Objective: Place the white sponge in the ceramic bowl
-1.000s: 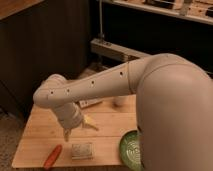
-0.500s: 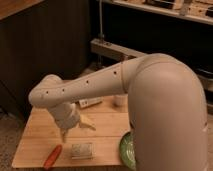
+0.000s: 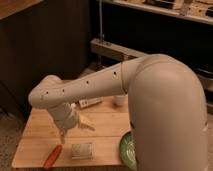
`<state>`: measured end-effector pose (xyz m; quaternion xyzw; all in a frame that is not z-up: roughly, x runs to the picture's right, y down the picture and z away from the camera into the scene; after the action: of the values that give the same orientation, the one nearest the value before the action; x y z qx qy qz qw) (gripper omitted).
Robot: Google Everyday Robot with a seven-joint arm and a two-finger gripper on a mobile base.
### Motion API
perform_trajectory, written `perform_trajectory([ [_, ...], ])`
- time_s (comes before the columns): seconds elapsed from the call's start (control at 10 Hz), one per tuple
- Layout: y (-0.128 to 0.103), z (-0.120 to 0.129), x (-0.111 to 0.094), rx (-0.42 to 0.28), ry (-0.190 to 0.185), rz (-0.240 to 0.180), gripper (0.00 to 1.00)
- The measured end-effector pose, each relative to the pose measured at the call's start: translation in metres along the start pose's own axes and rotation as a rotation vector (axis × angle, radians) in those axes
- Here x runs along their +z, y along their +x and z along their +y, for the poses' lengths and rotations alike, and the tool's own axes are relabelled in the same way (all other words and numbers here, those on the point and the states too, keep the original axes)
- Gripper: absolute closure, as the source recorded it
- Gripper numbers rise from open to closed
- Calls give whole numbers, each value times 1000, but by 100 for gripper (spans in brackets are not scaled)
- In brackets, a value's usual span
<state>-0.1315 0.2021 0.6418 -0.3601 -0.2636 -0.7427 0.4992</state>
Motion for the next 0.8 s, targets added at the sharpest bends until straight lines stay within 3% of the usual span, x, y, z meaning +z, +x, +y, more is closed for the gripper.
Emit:
perform_trajectory([
  [0.8,-2,-21,0,-84,1,3,20],
])
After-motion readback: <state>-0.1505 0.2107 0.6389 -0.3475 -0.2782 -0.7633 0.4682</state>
